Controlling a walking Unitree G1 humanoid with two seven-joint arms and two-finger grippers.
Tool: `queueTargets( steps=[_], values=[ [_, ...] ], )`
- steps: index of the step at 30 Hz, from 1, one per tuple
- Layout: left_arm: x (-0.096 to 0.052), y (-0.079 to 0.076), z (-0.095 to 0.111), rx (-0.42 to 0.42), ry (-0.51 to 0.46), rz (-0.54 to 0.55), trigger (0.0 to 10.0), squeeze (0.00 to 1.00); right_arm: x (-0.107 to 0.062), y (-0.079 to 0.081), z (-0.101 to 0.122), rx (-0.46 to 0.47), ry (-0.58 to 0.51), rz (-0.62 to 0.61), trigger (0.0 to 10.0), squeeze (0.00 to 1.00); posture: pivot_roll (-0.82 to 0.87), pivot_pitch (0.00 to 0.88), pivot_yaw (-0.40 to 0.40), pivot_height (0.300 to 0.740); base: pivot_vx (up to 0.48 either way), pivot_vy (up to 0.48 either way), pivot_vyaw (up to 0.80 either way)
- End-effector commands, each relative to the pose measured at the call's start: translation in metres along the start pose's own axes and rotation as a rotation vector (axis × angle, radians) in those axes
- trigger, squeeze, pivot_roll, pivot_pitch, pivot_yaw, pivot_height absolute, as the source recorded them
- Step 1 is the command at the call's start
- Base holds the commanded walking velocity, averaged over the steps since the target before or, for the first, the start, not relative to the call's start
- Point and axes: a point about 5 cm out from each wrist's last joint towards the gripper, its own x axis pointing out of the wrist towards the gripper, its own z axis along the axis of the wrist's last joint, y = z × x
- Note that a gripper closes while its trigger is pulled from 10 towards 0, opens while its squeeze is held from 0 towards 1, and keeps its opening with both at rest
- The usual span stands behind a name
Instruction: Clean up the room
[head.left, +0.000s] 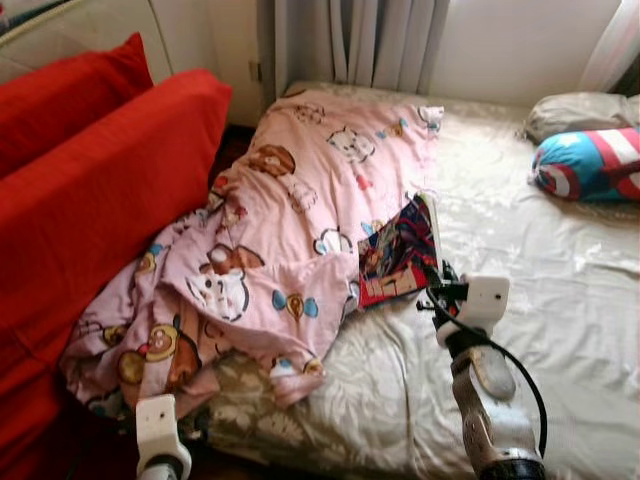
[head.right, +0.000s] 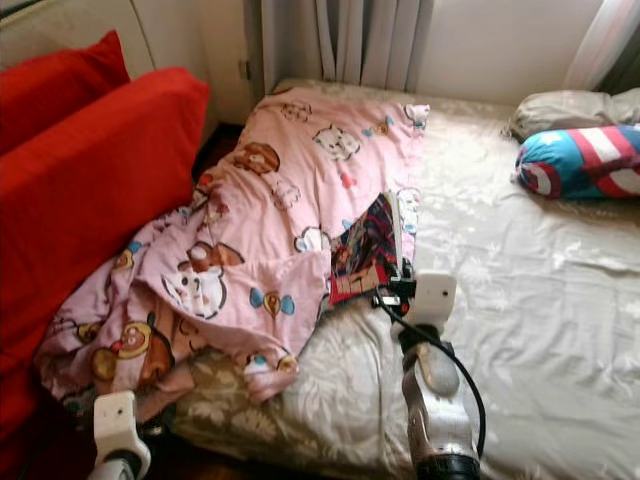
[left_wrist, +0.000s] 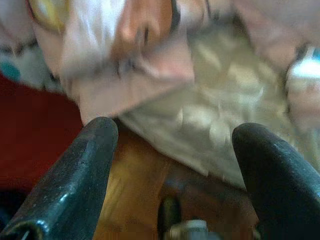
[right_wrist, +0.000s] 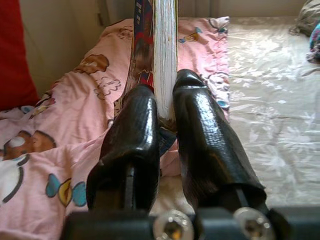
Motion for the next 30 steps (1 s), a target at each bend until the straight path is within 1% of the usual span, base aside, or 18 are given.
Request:
queueTargets(
  steps=[1,2,5,9,13,14,16,20,22,27,30],
  values=[
    [-0.006,0.006,-0.019,0.013,0.085,0.022,10.0,0.0,0.002,-0.002,0.003,-0.012,-0.013,-0.008,10.0,0.0,-0.03,0.102,-0.065,0.74,0.0,0.0,0.0],
    [-0.008,0.007,-0.028,0.022,0.125,0.027,10.0,0.0,0.002,-0.002,0.003,-0.017,-0.013,-0.01,10.0,0.0,-0.03,0.106,-0.065,0.74,0.0,0.0,0.0],
    [-0.012,0.007,-0.037,0.033,0.168,0.033,10.0,0.0,0.001,-0.002,0.003,-0.013,-0.014,-0.014,10.0,0.0,-0.03,0.113,-0.067,0.74,0.0,0.0,0.0],
    [-0.014,0.006,-0.044,0.034,0.204,0.039,10.0,0.0,0.001,0.0,0.0,0.001,-0.005,-0.014,10.0,0.0,-0.03,0.119,-0.068,0.74,0.0,0.0,0.0],
    [-0.016,0.005,-0.047,0.042,0.215,0.034,10.0,0.0,0.001,0.001,-0.001,0.012,0.009,-0.019,10.0,0.0,-0.03,0.125,-0.069,0.74,0.0,0.0,0.0],
    [-0.016,0.003,-0.049,0.067,0.221,0.022,10.0,0.0,0.002,0.001,-0.002,0.017,0.02,-0.019,10.0,0.0,-0.03,0.13,-0.068,0.74,0.0,0.0,-0.71],
    [-0.017,0.001,-0.051,0.087,0.229,0.008,10.0,0.0,0.003,0.001,-0.003,0.02,0.026,-0.017,10.0,0.0,-0.03,0.133,-0.067,0.74,0.0,0.0,-0.7],
    [-0.019,0.002,-0.053,0.086,0.235,0.017,10.0,0.0,0.003,0.002,-0.003,0.021,0.028,-0.018,10.0,0.0,-0.03,0.134,-0.067,0.74,0.0,0.0,-0.69],
    [-0.018,0.001,-0.053,0.113,0.236,0.008,10.0,0.0,0.004,0.002,-0.004,0.021,0.03,-0.018,10.0,0.0,-0.03,0.136,-0.067,0.74,0.0,0.0,-0.69],
    [-0.019,0.003,-0.055,0.124,0.245,0.01,10.0,0.0,0.004,0.003,-0.005,0.018,0.036,-0.018,10.0,0.0,-0.02,0.137,-0.067,0.74,0.0,0.0,-0.69],
    [-0.02,0.004,-0.056,0.142,0.249,0.004,10.0,0.0,0.004,0.002,-0.005,0.018,0.039,-0.019,10.0,0.0,-0.02,0.137,-0.067,0.74,0.0,-0.298,-0.69]
  ],
)
